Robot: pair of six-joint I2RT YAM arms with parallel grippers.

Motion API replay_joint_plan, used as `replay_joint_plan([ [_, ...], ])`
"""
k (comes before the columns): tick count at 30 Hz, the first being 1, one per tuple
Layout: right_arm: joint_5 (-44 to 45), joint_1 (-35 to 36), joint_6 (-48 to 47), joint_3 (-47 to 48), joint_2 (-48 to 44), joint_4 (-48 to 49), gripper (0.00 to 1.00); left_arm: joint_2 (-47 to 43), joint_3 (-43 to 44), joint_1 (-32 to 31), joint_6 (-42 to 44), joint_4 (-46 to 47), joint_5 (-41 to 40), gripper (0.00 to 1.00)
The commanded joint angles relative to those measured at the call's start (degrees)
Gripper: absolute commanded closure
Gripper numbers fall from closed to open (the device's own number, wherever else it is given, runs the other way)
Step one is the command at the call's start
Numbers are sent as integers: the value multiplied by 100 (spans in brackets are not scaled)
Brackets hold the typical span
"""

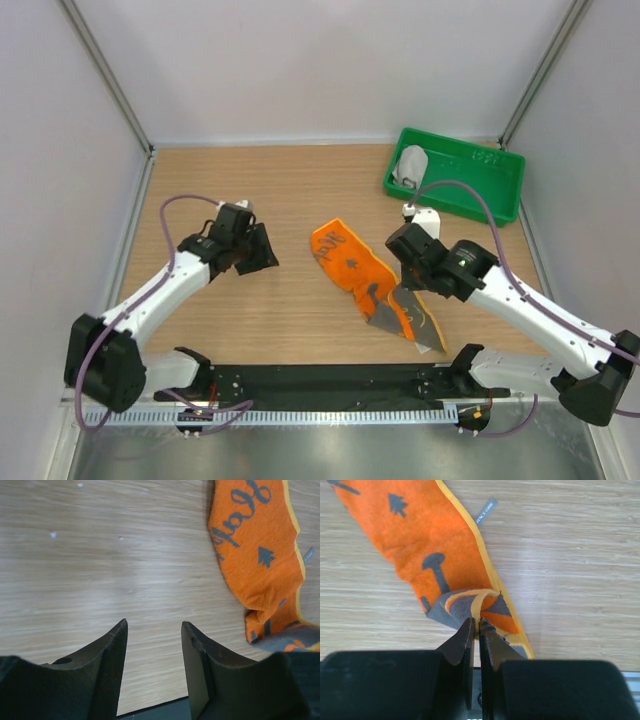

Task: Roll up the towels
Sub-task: Flatten the towel

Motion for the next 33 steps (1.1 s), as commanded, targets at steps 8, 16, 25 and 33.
replay_joint_plan([
  [8,24,2,207,98,-528,-120,99,2900,2436,-500,373,1478,237,55],
  [16,-47,10,242,-43,-668,-137,99,4623,3871,-710,760,1382,195,55],
  [25,-73,11,190,-140,-633,-58,99,5802,5417,-974,1094,424,-202,51],
  [33,-55,10,172,-175,-713,-41,99,6435,6070,-1071,1094,-131,-694,51],
])
